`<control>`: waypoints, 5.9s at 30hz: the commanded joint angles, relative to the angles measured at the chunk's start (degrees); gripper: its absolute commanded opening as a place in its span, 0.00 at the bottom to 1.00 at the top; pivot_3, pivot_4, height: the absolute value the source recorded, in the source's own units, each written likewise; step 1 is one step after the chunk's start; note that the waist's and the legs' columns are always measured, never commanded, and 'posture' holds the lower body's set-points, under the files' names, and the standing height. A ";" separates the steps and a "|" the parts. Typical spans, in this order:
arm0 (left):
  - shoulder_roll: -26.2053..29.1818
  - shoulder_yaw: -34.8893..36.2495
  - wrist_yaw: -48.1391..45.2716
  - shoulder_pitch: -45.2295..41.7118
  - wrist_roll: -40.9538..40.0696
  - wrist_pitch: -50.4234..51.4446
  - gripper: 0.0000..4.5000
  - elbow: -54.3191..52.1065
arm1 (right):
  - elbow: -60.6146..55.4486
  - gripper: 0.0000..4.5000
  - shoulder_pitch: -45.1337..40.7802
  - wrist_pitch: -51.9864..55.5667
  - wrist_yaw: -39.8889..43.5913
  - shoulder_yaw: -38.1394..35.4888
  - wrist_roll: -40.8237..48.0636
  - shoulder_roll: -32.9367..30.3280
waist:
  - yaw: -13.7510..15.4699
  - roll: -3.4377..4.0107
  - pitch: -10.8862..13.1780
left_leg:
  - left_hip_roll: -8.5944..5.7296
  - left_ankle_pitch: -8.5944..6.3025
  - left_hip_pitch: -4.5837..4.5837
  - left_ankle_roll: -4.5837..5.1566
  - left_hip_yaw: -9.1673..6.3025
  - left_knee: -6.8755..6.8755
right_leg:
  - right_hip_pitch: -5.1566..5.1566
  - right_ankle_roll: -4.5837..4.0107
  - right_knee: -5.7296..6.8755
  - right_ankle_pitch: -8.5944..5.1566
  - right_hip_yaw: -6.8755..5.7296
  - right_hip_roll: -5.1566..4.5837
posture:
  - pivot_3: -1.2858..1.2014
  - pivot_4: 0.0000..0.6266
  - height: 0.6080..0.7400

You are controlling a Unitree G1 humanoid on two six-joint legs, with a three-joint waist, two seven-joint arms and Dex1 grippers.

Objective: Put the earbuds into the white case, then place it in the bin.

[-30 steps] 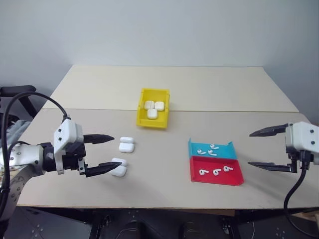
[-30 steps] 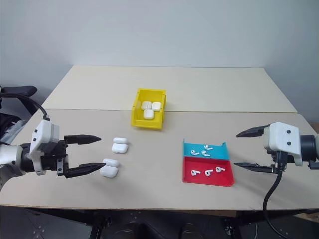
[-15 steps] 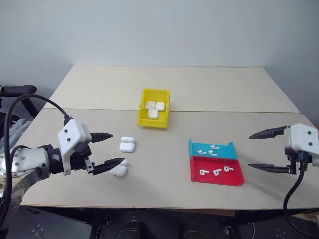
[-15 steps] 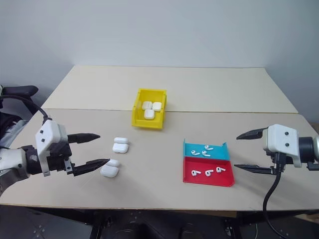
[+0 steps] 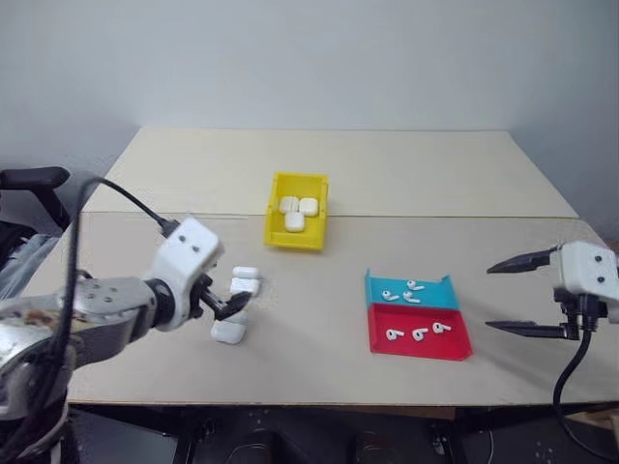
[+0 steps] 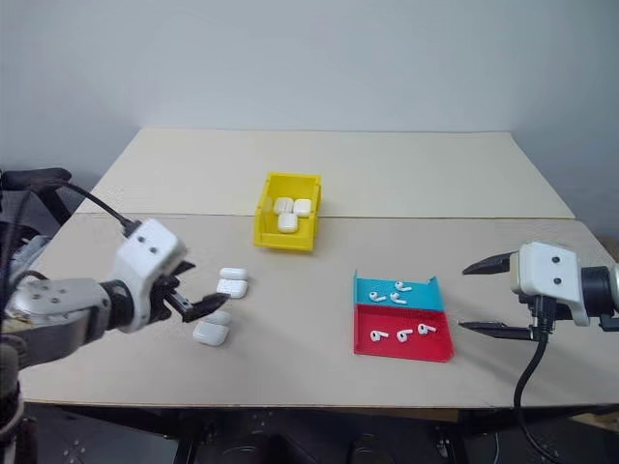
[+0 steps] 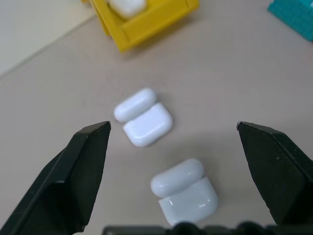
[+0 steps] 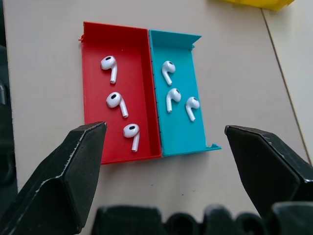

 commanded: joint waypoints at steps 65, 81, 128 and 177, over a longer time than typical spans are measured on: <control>13.55 -44.17 57.77 -7.76 -46.18 -31.28 0.73 20.06 | -4.74 1.00 5.81 6.35 -2.81 -4.42 -1.71 -2.56 | 1.56 0.04 0.00 | -0.15 -0.04 0.36 0.05 0.02 -0.03 | 0.46 -0.04 -0.17 -0.04 -0.02 -0.12 | 0.52 0.24 1.00; 17.29 -41.33 53.34 -10.65 -44.29 -27.87 0.63 16.32 | -4.93 1.00 5.57 6.26 -3.88 -4.30 -1.88 -2.25 | 1.55 0.02 0.02 | -0.15 -0.04 0.34 0.04 0.01 -0.03 | 0.45 -0.04 -0.18 -0.04 -0.03 -0.12 | 0.52 0.24 1.00; -30.64 -17.95 -86.88 15.37 27.19 -111.43 0.63 45.21 | -19.81 0.64 -19.38 13.57 -2.39 32.53 -16.46 -6.04 | 0.09 0.28 -0.19 | 0.00 -0.15 -0.61 0.23 0.16 0.34 | -0.36 0.05 -0.14 0.06 -0.22 -0.07 | 0.52 0.24 1.00; -28.53 -19.09 -80.06 19.53 33.23 -109.93 0.63 38.36 | -0.59 0.51 -28.80 -3.86 6.11 44.61 -36.07 10.16 | 0.03 0.30 -0.20 | 0.00 -0.13 -0.59 0.21 0.45 0.35 | -0.35 0.04 -0.11 0.07 -0.24 -0.05 | 0.52 0.24 1.00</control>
